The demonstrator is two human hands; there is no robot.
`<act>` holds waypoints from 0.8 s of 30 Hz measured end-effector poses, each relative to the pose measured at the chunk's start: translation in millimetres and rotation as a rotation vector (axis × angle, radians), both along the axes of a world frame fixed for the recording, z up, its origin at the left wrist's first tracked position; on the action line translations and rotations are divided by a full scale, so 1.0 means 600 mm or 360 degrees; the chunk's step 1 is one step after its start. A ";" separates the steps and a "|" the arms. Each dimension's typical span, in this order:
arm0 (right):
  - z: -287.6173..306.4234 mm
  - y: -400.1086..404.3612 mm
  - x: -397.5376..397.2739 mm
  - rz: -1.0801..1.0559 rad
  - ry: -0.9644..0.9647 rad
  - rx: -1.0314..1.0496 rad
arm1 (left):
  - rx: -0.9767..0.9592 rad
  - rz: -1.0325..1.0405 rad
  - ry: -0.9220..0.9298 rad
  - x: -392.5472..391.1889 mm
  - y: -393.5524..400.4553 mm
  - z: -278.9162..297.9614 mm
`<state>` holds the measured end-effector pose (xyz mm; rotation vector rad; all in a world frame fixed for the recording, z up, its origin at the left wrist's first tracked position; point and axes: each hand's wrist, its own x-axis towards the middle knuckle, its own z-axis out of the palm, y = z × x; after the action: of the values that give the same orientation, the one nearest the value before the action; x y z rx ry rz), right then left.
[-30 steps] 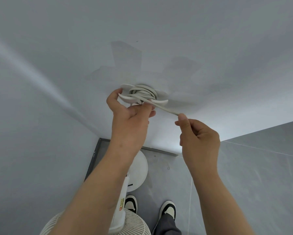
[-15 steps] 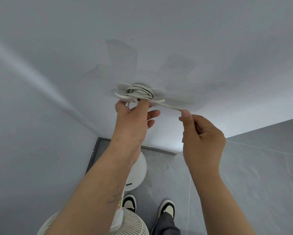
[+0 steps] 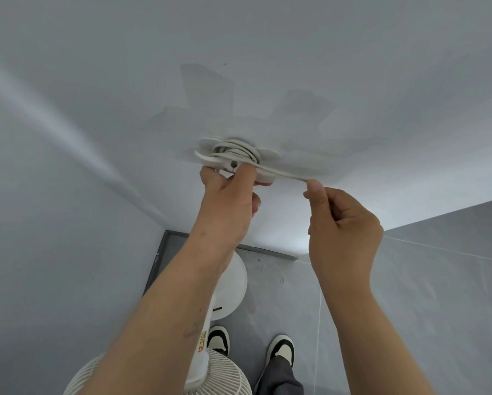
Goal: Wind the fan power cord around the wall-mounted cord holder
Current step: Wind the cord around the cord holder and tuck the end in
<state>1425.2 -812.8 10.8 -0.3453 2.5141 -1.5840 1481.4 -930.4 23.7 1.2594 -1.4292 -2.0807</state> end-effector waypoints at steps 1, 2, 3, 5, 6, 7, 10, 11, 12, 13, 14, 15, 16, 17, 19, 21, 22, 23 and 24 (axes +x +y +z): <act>-0.005 -0.002 -0.002 0.0010 -0.0027 0.0026 | -0.0032 -0.0023 -0.0019 0.001 -0.001 -0.001; -0.010 -0.004 -0.003 0.0021 -0.0052 0.0049 | -0.0065 -0.0044 -0.0032 0.002 -0.002 0.000; -0.015 -0.007 -0.003 0.0031 -0.0072 0.0071 | -0.0092 -0.0058 -0.0042 0.003 -0.003 0.000; -0.023 -0.014 0.000 0.0050 -0.0111 0.0108 | -0.0107 -0.0068 -0.0051 0.005 -0.005 0.001; -0.028 -0.017 0.002 0.0065 -0.0142 0.0127 | -0.0099 -0.0070 -0.0052 0.007 -0.007 0.001; -0.032 -0.021 0.004 0.0084 -0.0185 0.0147 | -0.0089 -0.0070 -0.0047 0.009 -0.007 0.001; -0.044 -0.031 0.007 0.0174 -0.0368 0.0180 | -0.0091 -0.0048 -0.0041 0.016 -0.001 -0.002; -0.048 -0.034 0.006 0.0208 -0.0447 0.0178 | -0.0124 -0.0032 -0.0044 0.019 0.002 -0.004; -0.051 -0.038 0.005 0.0237 -0.0532 0.0171 | -0.0168 -0.0021 -0.0037 0.022 0.005 -0.009; -0.052 -0.042 0.005 0.0258 -0.0616 0.0158 | -0.0207 -0.0022 -0.0021 0.025 0.008 -0.013; -0.053 -0.045 0.004 0.0273 -0.0694 0.0138 | -0.0234 -0.0035 0.0003 0.028 0.009 -0.017; -0.054 -0.047 0.005 0.0288 -0.0762 0.0118 | -0.0251 -0.0053 0.0028 0.030 0.010 -0.022; -0.054 -0.048 0.005 0.0307 -0.0818 0.0102 | -0.0262 -0.0064 0.0052 0.031 0.008 -0.025; -0.054 -0.048 0.006 0.0329 -0.0866 0.0090 | -0.0274 -0.0059 0.0066 0.033 0.007 -0.028; -0.055 -0.047 0.010 0.0369 -0.0968 0.0066 | -0.0321 -0.0039 0.0060 0.034 0.002 -0.035; -0.055 -0.047 0.015 0.0405 -0.1082 0.0061 | -0.0387 -0.0059 0.0019 0.035 0.000 -0.040; -0.056 -0.048 0.019 0.0423 -0.1139 0.0061 | -0.0417 -0.0076 -0.0004 0.034 -0.001 -0.041; -0.057 -0.048 0.023 0.0442 -0.1187 0.0060 | -0.0437 -0.0086 -0.0028 0.034 -0.002 -0.041; -0.059 -0.048 0.028 0.0468 -0.1223 0.0050 | -0.0441 -0.0086 -0.0048 0.033 -0.004 -0.042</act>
<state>1441.8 -841.5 -24.5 -0.0660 1.8021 -1.2395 1500.9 -932.7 -1.7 1.1564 -1.7124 -1.8233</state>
